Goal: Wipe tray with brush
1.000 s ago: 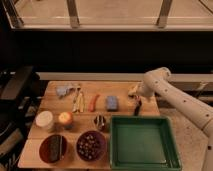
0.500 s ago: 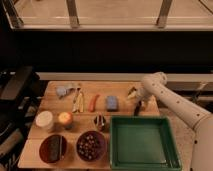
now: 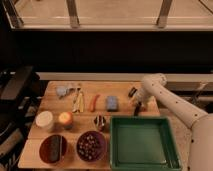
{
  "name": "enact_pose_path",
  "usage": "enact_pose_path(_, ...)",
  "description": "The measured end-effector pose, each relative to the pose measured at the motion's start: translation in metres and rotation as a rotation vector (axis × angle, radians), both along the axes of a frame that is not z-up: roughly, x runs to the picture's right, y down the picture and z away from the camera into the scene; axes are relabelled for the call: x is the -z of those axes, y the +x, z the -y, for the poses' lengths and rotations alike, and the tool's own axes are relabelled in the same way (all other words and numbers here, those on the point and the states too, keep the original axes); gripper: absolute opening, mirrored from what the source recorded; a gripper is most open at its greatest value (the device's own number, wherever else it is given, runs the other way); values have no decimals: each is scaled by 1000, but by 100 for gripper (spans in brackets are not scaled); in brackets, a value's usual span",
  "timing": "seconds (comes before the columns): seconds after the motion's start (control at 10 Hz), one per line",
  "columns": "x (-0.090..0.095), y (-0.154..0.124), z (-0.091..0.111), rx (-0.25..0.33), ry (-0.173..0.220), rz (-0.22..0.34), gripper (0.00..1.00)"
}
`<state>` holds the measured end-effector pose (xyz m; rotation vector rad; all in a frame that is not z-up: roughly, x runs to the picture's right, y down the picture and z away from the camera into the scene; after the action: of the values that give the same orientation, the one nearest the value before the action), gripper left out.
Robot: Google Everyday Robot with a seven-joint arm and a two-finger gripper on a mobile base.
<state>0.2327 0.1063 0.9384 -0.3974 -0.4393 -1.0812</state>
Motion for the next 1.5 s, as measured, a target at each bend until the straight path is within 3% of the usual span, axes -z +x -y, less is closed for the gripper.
enact_pose_path(0.3, 4, 1, 1, 1, -3, -1, 8)
enact_pose_path(0.4, 5, 0, 1, 1, -4, 1, 2)
enact_pose_path(0.6, 4, -3, 1, 4, -3, 4, 0)
enact_pose_path(0.8, 6, -12, 9, 18, 28, 26, 0)
enact_pose_path(1.0, 7, -31, 44, 23, 99, 62, 0)
enact_pose_path(1.5, -1, -37, 114, -6, 234, 76, 0)
